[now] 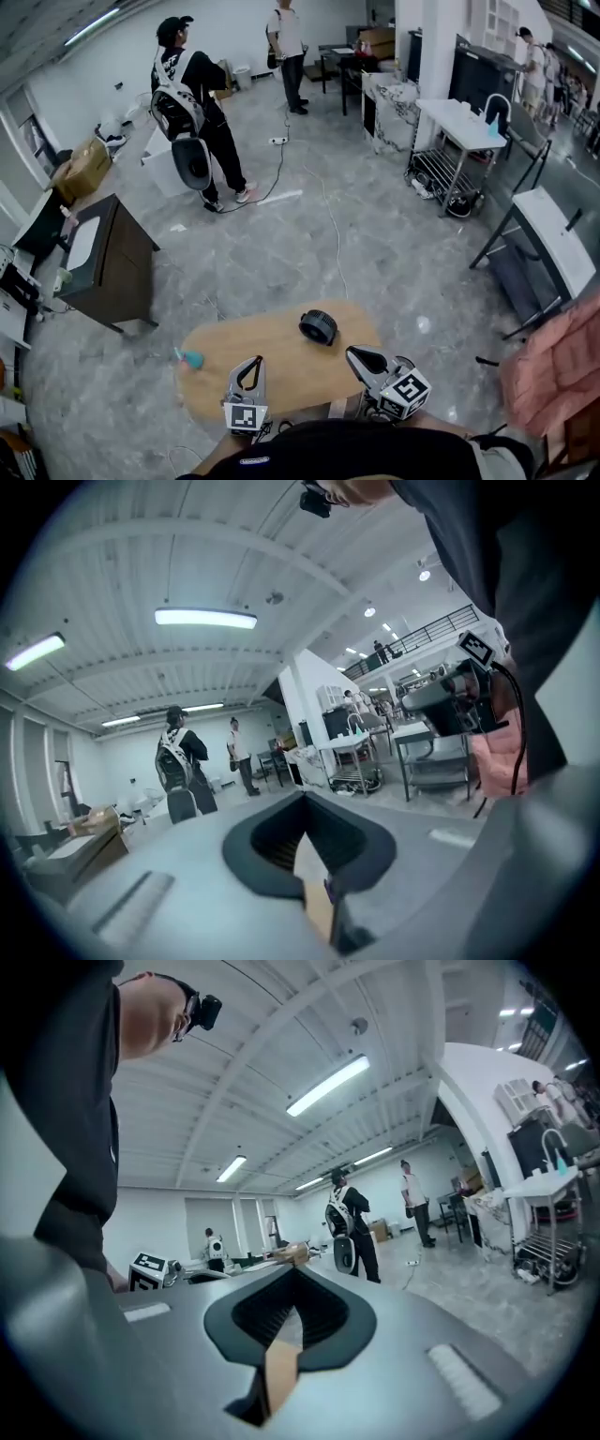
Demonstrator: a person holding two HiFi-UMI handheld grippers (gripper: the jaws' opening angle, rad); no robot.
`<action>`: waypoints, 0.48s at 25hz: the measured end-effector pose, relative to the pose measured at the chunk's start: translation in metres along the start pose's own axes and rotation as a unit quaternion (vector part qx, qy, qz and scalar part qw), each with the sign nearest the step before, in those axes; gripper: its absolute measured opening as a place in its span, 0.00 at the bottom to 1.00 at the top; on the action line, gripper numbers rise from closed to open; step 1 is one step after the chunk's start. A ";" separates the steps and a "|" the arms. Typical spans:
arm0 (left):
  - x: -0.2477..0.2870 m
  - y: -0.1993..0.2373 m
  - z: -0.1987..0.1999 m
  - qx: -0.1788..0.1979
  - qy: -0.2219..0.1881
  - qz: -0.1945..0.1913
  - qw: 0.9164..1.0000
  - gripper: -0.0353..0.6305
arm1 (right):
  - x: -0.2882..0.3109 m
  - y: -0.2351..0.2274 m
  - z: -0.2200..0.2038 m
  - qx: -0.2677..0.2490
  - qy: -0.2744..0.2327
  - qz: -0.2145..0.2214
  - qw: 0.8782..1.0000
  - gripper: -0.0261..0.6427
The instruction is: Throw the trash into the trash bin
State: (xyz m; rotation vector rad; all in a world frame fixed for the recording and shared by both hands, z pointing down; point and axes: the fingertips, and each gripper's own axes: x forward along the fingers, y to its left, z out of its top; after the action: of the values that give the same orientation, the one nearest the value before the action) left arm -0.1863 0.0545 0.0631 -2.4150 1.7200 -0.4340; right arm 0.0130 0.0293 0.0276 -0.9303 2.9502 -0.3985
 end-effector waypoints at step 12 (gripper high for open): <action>-0.078 0.071 0.098 -0.010 -0.069 0.074 0.995 0.06 | 0.076 0.090 0.081 -0.092 -0.021 0.082 0.992 0.08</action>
State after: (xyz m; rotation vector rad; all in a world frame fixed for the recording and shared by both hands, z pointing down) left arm -0.2425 0.0995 -0.0616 -2.2503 1.8344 -0.2256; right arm -0.0922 0.0382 -0.0693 -0.6923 3.0335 -0.1000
